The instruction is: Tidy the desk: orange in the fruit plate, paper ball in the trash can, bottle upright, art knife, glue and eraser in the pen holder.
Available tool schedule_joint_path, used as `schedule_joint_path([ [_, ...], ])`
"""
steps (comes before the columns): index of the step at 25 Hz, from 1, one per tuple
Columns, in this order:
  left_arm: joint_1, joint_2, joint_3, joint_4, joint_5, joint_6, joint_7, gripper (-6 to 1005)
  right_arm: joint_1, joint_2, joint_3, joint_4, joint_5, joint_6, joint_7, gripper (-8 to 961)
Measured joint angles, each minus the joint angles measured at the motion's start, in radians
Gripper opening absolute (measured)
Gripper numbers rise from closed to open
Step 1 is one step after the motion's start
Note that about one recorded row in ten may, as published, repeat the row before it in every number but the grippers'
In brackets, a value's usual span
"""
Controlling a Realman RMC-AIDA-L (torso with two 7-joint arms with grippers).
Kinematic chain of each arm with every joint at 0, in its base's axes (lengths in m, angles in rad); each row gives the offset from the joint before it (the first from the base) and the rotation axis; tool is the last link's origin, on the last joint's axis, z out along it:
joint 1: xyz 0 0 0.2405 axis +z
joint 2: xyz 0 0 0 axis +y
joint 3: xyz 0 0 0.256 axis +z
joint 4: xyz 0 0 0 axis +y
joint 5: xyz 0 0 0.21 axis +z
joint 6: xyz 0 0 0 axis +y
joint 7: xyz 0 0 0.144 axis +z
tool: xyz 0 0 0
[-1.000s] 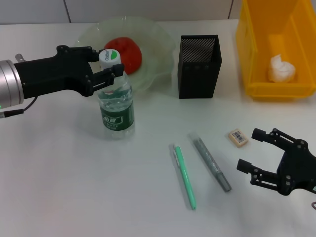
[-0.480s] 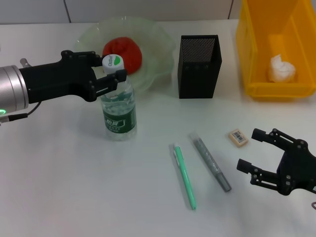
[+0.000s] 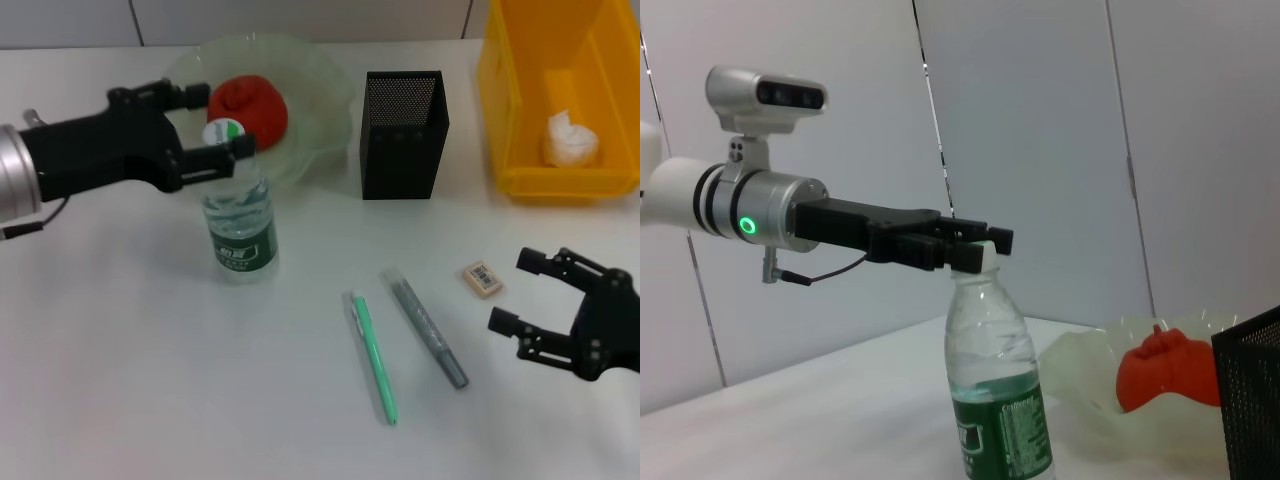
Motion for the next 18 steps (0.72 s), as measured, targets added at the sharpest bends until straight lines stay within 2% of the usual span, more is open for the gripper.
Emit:
schedule_joint_path([
  [5,0.079,0.001,-0.006,0.069,-0.066,0.013,0.058,793,-0.035,-0.007,0.055,-0.184,-0.041,-0.069,0.201,835],
  [8,0.133,0.001,0.002,0.044,-0.102,0.113,0.171,796,-0.032,-0.009,0.13,-0.385,-0.145,-0.147,0.422,834],
  [9,0.133,0.001,0.002,0.044,-0.102,0.113,0.171,796,-0.026,-0.007,0.147,-0.451,-0.178,-0.168,0.491,834],
  [12,0.139,-0.001,0.003,-0.057,-0.13,0.21,0.262,795,0.013,0.0,0.161,-0.693,-0.309,-0.202,0.753,834],
  [13,0.134,-0.001,0.003,-0.113,-0.137,0.241,0.302,795,0.057,0.0,0.158,-0.826,-0.408,-0.211,0.926,834],
  [14,0.127,-0.001,0.003,-0.162,-0.141,0.262,0.338,795,0.057,0.0,0.158,-0.826,-0.408,-0.211,0.926,834],
  [15,0.12,-0.001,0.003,-0.207,-0.142,0.276,0.372,795,0.091,0.0,0.154,-0.887,-0.466,-0.222,1.015,834],
  [16,0.103,-0.002,0.002,-0.304,-0.144,0.288,0.453,794,0.175,-0.001,0.142,-0.966,-0.566,-0.267,1.182,834],
  [17,0.103,-0.002,0.002,-0.304,-0.144,0.288,0.453,794,0.175,-0.001,0.142,-0.966,-0.566,-0.267,1.182,834],
  [18,0.092,-0.002,0.0,-0.353,-0.145,0.29,0.492,794,0.218,-0.001,0.129,-0.984,-0.605,-0.288,1.248,834],
])
